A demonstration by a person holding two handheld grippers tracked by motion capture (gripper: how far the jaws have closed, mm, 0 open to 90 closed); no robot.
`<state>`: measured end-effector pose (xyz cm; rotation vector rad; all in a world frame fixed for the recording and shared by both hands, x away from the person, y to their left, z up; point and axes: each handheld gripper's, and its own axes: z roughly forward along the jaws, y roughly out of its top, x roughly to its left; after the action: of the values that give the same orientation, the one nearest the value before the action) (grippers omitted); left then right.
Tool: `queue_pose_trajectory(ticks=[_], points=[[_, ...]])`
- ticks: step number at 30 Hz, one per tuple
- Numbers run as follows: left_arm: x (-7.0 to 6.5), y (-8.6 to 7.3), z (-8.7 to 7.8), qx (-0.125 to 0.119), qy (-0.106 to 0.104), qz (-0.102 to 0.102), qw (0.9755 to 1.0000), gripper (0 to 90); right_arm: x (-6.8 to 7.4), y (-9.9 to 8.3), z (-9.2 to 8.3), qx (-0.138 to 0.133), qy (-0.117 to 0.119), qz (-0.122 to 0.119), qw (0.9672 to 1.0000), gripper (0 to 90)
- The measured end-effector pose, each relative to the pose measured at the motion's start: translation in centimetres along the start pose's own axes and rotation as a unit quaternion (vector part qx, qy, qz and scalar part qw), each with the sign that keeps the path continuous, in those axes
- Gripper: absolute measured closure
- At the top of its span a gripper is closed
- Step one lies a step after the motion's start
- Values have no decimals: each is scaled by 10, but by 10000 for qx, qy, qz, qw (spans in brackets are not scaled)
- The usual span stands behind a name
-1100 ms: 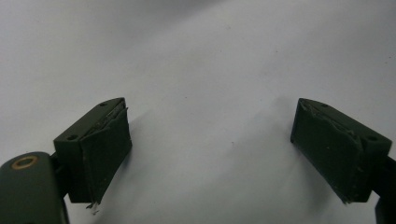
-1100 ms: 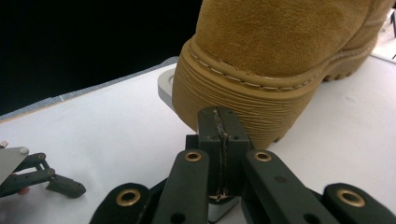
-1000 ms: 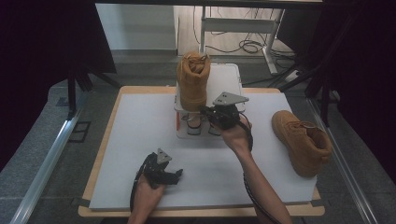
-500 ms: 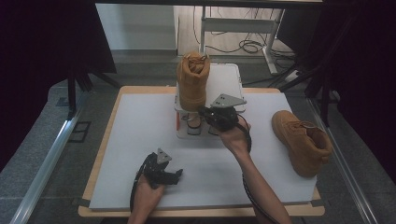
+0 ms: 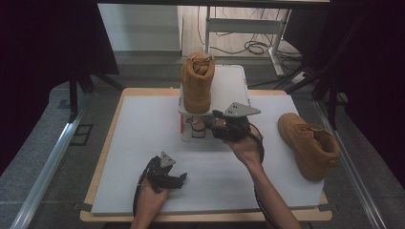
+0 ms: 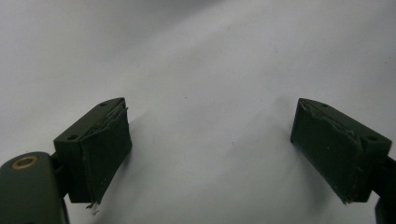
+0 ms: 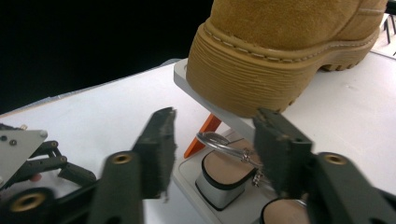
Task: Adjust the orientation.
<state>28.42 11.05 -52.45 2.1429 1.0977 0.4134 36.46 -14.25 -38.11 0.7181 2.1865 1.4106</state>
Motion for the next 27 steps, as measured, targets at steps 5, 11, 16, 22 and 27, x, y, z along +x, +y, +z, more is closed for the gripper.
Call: queue_pose_trajectory(ticks=[5,11,16,22,27], points=[[0,0,0,5,2,-4,10000,118,1,-5,-8,29,-140,-142,9998,354],[0,0,0,14,6,8,10000,118,0,-11,-15,0,-127,-60,9999,200],[0,0,0,18,9,12,10000,117,-1,-17,-20,22,-120,-3,9999,141],[0,0,0,16,9,10,10000,117,-4,-24,-30,-54,-159,108,9998,89],[0,0,0,15,8,6,10000,118,-8,-30,-38,-8,-167,112,9998,26]])
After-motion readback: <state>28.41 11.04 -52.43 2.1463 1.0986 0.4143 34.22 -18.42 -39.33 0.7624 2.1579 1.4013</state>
